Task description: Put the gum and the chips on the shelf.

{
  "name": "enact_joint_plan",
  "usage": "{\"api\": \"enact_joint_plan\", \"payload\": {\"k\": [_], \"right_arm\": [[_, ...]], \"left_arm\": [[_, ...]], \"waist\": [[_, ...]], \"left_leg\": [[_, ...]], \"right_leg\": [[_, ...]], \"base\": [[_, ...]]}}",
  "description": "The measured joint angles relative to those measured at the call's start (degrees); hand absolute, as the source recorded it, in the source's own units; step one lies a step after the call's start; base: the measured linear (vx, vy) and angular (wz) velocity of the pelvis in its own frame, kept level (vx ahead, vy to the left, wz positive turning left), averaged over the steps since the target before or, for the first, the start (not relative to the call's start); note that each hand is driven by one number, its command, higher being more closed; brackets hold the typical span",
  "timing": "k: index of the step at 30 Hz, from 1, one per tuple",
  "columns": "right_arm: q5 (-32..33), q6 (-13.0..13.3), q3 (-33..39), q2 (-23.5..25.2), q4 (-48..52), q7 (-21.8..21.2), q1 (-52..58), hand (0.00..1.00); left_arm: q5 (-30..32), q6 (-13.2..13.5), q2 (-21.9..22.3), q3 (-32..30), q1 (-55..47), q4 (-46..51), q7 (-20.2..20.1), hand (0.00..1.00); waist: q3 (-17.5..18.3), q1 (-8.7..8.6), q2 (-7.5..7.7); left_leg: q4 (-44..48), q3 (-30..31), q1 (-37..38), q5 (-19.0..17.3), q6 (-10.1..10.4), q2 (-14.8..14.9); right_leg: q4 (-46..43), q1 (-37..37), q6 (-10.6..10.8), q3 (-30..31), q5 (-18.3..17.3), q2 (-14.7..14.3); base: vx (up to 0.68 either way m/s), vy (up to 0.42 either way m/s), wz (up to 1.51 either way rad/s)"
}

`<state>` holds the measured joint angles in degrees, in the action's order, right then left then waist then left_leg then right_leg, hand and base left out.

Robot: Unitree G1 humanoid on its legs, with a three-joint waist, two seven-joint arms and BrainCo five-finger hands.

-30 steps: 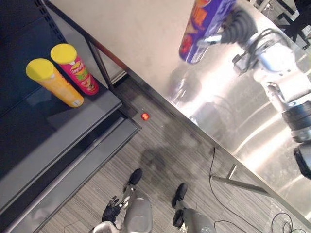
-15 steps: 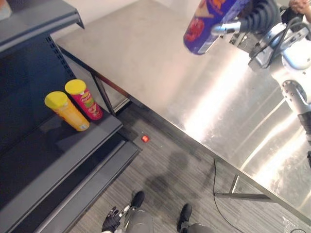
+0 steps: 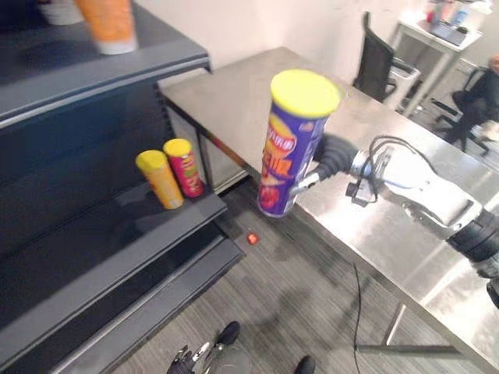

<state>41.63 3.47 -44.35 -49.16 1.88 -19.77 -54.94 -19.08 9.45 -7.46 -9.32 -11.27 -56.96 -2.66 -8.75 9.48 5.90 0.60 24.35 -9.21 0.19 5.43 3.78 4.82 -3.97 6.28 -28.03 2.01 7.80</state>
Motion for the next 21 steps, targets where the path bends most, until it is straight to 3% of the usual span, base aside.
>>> {"api": "enact_joint_plan", "payload": {"k": [1, 2, 3, 4, 5, 6, 9, 11, 15, 17, 19, 20, 21], "right_arm": [[0.1, -0.2, 0.0, -1.4, 1.7, -0.7, 0.2, 1.0], [0.1, -0.2, 0.0, -3.6, 3.6, -1.2, 0.4, 1.0], [0.1, -0.2, 0.3, -4.4, 4.3, -1.4, 0.5, 1.0], [0.3, -0.1, 1.5, -4.4, 4.7, -1.7, 1.1, 1.0], [0.8, -0.2, 1.3, -4.3, 5.2, -1.8, 1.6, 1.0], [1.0, -0.2, 1.5, -4.7, 6.2, -1.8, 2.2, 1.0], [1.2, -0.2, 1.3, -4.9, 8.8, -2.1, 3.1, 1.0], [1.2, -0.4, 2.1, -4.9, 8.4, -2.0, 4.1, 1.0], [1.1, -0.7, 6.3, -0.8, 8.4, -1.8, 7.3, 1.0], [1.1, -0.7, 8.4, -0.4, 8.8, -1.9, 9.9, 1.0], [1.0, -1.0, 11.3, -0.5, 8.8, -1.8, 14.1, 1.0], [0.8, -1.8, 12.7, -0.8, 9.1, -1.8, 16.3, 1.0], [-0.1, -2.2, 13.0, -1.8, 9.2, -1.8, 17.8, 1.0]], "left_arm": [[-0.3, 0.0, 0.7, -1.4, 0.2, 0.0, 0.1, 0.0], [-0.5, 0.0, 1.1, -2.5, 0.1, 0.0, 0.2, 0.0], [-0.5, 0.0, 1.4, -3.1, -0.1, 0.0, 0.2, 0.0], [-0.6, 0.0, 2.5, -5.2, -0.5, -0.2, 0.3, 0.0], [-0.4, -0.1, 3.6, -6.8, -2.3, -0.2, 0.3, 0.0], [-0.4, 0.0, 4.0, -6.9, -3.2, -0.2, 0.3, 0.0], [0.1, -0.1, 4.0, -9.2, -4.1, -0.3, 0.6, 0.0], [0.2, 0.0, 4.4, -9.3, -3.5, -0.1, 0.6, 0.0], [0.2, -0.2, 4.2, -9.7, -3.7, -0.1, 0.4, 0.0], [1.9, -0.3, 3.5, -8.7, -3.7, -0.2, 0.2, 0.0], [4.1, -0.9, 2.3, -6.5, -3.9, -0.2, -0.1, 0.0], [4.6, -1.1, 0.7, -4.5, -3.8, -0.3, -0.2, 0.0], [4.7, -1.3, -0.2, -2.0, -3.5, -0.2, -0.2, 0.0]], "waist": [[-0.3, -0.17, -0.45], [-0.3, -0.09, -0.52], [-0.2, 0.01, -0.53], [-0.4, 0.09, -1.05], [0.1, 0.08, -2.53], [0.3, -0.45, -3.1], [0.1, -1.36, -1.5], [0.1, -1.55, -1.04], [0.1, -1.23, -0.18], [0.1, -1.65, -0.19], [0.1, -3.36, -0.19], [0.0, -4.59, 0.13], [0.0, -5.43, 0.03]], "left_leg": [[0.3, -13.1, -1.3, 0.2, -8.5, 2.8], [1.0, -25.9, -2.2, -1.4, -14.1, 5.4], [2.3, -31.2, -2.9, -2.4, -14.2, 6.6], [9.2, -39.3, -5.3, -3.2, -14.9, 9.2], [14.9, -42.8, -5.1, -2.6, -15.2, 10.0], [14.5, -43.4, -4.8, -3.0, -13.1, 9.9], [11.9, -44.1, -4.7, -0.9, -9.9, 6.4], [7.3, -45.8, -3.6, 1.6, -6.3, 3.6], [2.1, -43.9, -0.3, 3.5, -5.8, 0.0], [1.3, -42.6, 0.9, 3.4, -5.8, -1.0], [-0.1, -40.3, 2.7, 3.1, -6.2, -2.2], [-0.7, -38.3, 3.7, 2.7, -6.8, -3.3], [-0.7, -36.4, 4.5, 2.0, -7.1, -3.5]], "right_leg": [[-1.4, -0.1, -0.4, -3.5, -0.5, 0.5], [-1.8, -0.3, -0.7, -6.4, -0.8, 1.7], [-1.9, -0.4, -0.6, -7.2, -1.5, 2.7], [-3.4, -0.2, 0.2, -8.5, -2.8, 4.1], [-5.9, -0.3, 1.3, -8.9, -4.2, 4.4], [-6.7, -0.3, 1.9, -9.4, -4.6, 4.8], [-7.8, -1.0, 3.5, -12.6, -4.9, 8.1], [-6.9, -3.1, 5.2, -17.1, -3.9, 9.7], [-8.3, -5.7, 5.2, -20.5, -3.9, 11.8], [-14.3, -6.0, 5.2, -21.8, -4.6, 14.4], [-23.8, -5.5, 5.1, -22.0, -4.5, 18.4], [-33.3, -3.6, 1.5, -19.6, -3.4, 22.4], [-42.4, 1.3, -7.1, -12.2, 0.0, 24.9]], "base": [[-0.07, -0.007, 1.25], [-0.04, 0.005, 1.2], [0.03, 0.098, 0.93], [0.12, 0.158, 0.5], [0.15, 0.179, 0.48], [0.16, 0.185, 0.52], [0.13, 0.136, 0.57], [0.13, 0.109, 0.92], [0.1, 0.077, 0.55], [0.09, 0.064, 0.35], [0.09, 0.087, 0.66], [0.12, 0.14, 0.76], [0.14, 0.138, 0.71]]}}
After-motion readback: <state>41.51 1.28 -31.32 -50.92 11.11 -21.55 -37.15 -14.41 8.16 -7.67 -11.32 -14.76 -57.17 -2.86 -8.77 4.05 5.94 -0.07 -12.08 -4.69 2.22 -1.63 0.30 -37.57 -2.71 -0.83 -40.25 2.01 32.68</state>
